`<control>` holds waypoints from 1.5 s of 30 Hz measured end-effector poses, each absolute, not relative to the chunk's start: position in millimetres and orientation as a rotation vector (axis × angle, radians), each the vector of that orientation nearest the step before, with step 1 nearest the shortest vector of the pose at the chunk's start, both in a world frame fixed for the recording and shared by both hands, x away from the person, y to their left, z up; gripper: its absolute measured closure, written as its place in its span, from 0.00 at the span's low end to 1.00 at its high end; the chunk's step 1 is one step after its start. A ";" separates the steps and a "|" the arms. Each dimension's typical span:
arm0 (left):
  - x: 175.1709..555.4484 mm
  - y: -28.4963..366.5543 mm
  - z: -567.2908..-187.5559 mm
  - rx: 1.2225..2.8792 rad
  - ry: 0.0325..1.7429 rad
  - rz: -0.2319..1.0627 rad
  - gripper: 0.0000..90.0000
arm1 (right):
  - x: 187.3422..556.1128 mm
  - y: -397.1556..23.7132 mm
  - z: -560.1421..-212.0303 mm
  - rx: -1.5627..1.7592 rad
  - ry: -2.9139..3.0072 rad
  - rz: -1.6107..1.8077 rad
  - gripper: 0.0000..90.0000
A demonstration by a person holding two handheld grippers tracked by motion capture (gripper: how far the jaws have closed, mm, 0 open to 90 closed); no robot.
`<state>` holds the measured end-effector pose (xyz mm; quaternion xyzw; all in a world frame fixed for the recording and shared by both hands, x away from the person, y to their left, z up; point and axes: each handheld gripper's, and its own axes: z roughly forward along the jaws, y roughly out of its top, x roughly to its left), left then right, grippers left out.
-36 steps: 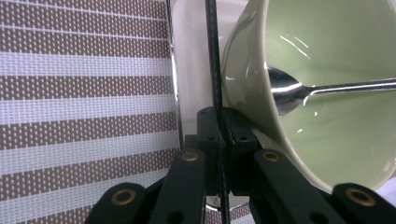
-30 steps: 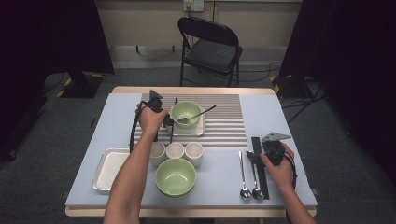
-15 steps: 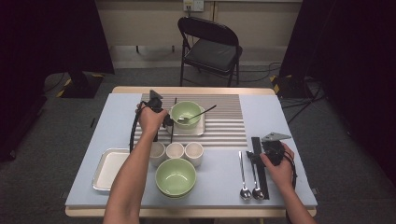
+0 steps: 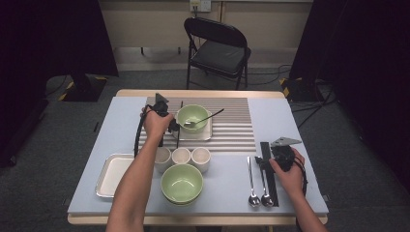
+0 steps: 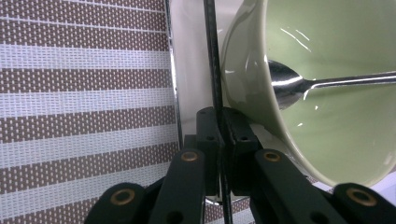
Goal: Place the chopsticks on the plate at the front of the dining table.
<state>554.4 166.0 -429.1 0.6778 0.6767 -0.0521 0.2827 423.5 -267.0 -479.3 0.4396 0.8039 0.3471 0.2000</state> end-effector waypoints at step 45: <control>535.7 191.1 -396.7 1.773 1.775 -0.048 0.74 | 423.7 -267.0 -479.3 1.229 2.248 0.971 0.18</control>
